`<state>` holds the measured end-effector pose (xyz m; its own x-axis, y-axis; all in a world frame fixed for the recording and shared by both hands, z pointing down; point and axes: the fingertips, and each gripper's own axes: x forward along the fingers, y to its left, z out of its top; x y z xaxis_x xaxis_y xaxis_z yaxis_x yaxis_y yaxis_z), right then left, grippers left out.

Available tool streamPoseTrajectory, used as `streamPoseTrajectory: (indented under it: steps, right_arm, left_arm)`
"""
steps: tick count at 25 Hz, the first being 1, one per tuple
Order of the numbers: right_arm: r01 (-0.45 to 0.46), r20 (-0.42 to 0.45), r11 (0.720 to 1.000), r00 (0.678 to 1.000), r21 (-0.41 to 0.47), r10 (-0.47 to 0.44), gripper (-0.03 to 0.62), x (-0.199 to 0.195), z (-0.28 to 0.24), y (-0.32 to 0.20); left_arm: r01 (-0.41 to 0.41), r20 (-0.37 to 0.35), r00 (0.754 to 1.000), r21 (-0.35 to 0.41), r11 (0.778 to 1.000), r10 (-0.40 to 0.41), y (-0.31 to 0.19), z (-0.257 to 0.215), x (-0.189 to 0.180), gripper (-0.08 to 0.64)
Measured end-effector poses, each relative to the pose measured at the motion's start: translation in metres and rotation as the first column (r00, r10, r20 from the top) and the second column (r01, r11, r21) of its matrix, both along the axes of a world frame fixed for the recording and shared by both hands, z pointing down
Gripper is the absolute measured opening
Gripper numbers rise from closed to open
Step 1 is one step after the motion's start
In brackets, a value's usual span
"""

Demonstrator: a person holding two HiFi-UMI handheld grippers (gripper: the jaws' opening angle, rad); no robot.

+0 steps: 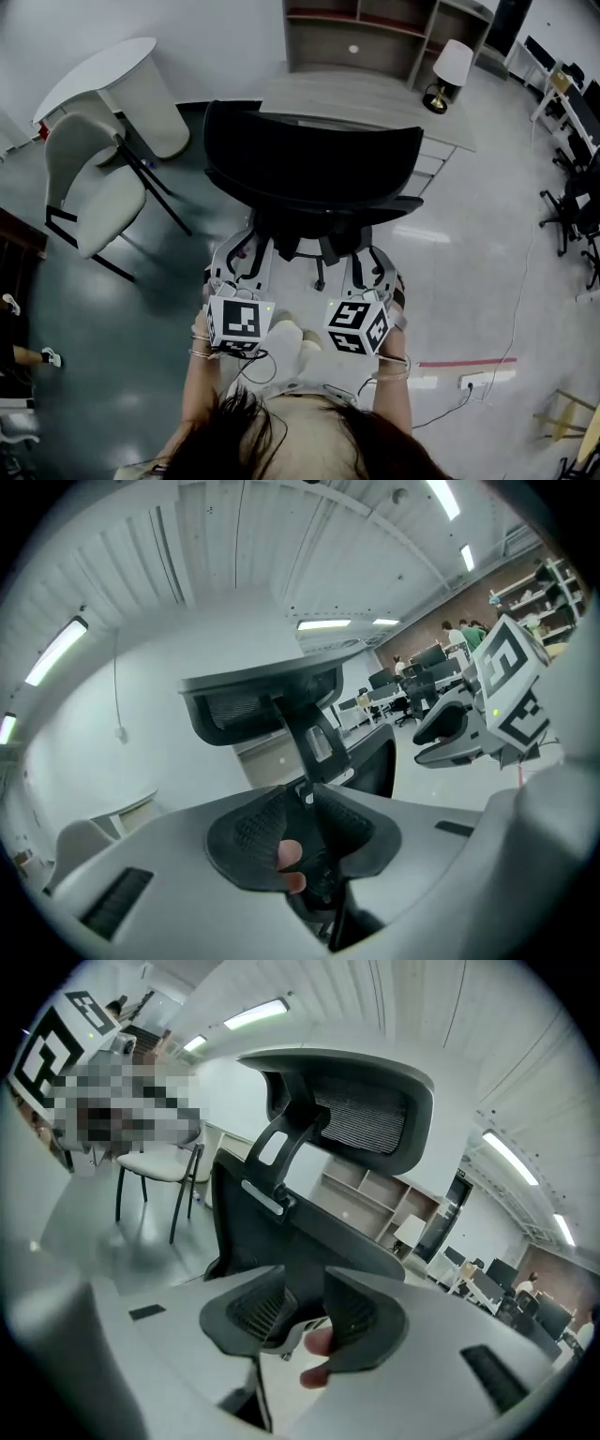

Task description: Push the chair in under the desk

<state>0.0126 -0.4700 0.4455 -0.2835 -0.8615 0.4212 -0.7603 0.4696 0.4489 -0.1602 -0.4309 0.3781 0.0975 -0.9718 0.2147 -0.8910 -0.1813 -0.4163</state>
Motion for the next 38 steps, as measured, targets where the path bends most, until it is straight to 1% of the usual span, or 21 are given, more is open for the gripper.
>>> streamPoseTrajectory:
  steps: [3, 7, 11, 14, 18, 26, 33, 38]
  right_arm:
    - [0.006, 0.023, 1.000, 1.000, 0.004, -0.006, 0.114, -0.001, -0.001, 0.010]
    - [0.004, 0.060, 1.000, 0.998, 0.001, -0.004, 0.096, -0.004, -0.004, 0.021]
    - [-0.007, 0.055, 1.000, 0.998, 0.008, 0.007, 0.080, -0.005, -0.005, 0.036]
    - [-0.019, 0.060, 1.000, 0.998, 0.018, 0.017, 0.071, -0.006, -0.010, 0.052]
    - [-0.035, 0.068, 0.998, 0.997, 0.045, 0.032, 0.056, -0.006, -0.019, 0.079]
    - [-0.048, 0.119, 0.996, 0.992, 0.074, 0.039, 0.040, -0.008, -0.034, 0.140]
    - [-0.059, 0.177, 0.995, 0.983, 0.082, 0.043, 0.029, -0.006, -0.047, 0.192]
    - [-0.073, 0.168, 0.989, 0.984, 0.129, 0.051, 0.025, 0.000, -0.058, 0.214]
  left_arm:
    - [0.017, 0.000, 1.000, 0.023, 1.000, -0.017, 0.011, -0.006, 0.006, 0.072]
    - [0.019, -0.052, 0.999, 0.042, 0.999, -0.017, 0.026, -0.011, 0.008, 0.051]
    - [0.022, -0.058, 0.998, 0.039, 0.999, -0.020, 0.044, -0.008, 0.005, 0.043]
    - [0.021, -0.079, 0.997, 0.040, 0.999, -0.017, 0.061, -0.008, 0.004, 0.040]
    - [0.017, -0.102, 0.995, 0.047, 0.999, -0.013, 0.090, -0.010, 0.002, 0.032]
    - [0.023, -0.160, 0.987, 0.077, 0.997, -0.011, 0.155, -0.018, -0.003, 0.020]
    - [-0.003, -0.207, 0.978, 0.104, 0.995, 0.024, 0.203, -0.023, 0.004, 0.012]
    - [-0.012, -0.226, 0.973, 0.116, 0.993, 0.038, 0.226, -0.024, 0.010, 0.012]
